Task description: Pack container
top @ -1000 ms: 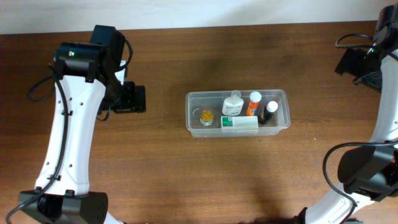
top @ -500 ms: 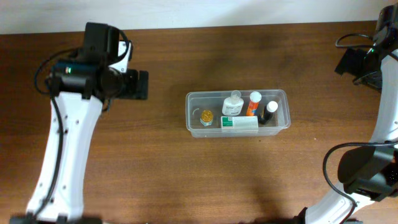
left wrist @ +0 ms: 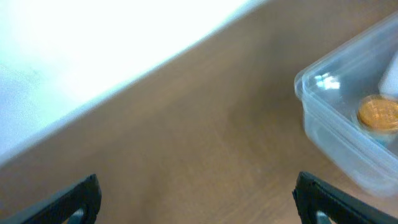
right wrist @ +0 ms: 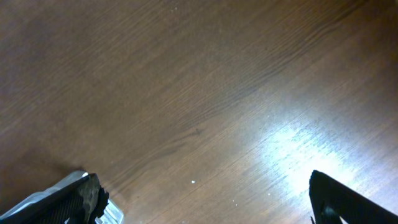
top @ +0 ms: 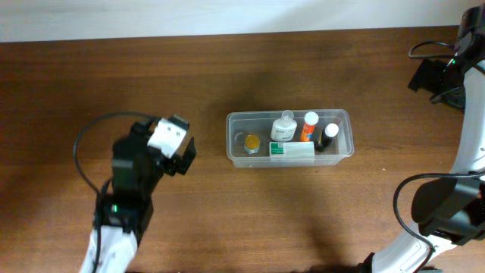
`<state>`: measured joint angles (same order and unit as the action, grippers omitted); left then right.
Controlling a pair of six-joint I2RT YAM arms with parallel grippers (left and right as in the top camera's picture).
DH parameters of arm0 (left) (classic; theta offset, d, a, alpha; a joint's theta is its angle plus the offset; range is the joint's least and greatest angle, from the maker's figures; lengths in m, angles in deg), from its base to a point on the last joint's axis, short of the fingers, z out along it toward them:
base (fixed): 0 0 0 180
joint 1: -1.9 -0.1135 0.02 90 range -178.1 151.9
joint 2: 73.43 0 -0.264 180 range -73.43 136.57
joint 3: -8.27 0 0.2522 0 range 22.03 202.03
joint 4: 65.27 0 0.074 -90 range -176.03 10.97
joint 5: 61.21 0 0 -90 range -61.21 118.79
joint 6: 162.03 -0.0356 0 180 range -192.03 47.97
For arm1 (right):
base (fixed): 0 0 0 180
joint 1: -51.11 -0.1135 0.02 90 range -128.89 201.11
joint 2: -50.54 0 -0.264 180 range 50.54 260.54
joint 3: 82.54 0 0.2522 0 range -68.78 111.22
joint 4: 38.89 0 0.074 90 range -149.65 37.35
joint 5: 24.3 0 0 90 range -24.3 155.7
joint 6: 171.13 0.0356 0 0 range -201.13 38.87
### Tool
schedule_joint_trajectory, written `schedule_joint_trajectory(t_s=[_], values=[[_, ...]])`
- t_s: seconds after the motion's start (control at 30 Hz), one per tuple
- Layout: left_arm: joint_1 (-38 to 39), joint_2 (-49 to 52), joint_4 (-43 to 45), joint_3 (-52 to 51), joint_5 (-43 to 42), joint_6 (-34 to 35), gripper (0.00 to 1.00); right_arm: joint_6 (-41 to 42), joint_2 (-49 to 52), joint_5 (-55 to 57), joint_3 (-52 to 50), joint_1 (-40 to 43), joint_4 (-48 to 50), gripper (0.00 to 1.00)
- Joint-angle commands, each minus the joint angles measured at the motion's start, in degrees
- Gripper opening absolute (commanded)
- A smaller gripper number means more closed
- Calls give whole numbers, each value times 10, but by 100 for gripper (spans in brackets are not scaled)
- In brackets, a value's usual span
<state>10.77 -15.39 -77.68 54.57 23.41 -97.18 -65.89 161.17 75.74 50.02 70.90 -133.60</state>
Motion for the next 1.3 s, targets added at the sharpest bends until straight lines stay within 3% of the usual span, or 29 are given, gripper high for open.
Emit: schedule_joint_trajectory(t_s=[0.0,0.13,0.5,0.73,1.17,1.27], values=[[0,-102,98,-114,-24,-16,99,4,-5,3,-3,1,0,98],[0,-190,145,-189,-24,-16,99,4,-5,3,-3,1,0,98],[-7,-393,149,-284,-9,-16,99,4,-5,3,-3,1,0,98],[-20,-452,148,-320,-12,-16,99,4,-5,3,-3,1,0,98],[-47,-579,-20,-320,-35,-15,99,4,-5,3,-3,1,0,98],[-48,-578,-24,-320,-42,-15,99,4,-5,3,-3,1,0,98]])
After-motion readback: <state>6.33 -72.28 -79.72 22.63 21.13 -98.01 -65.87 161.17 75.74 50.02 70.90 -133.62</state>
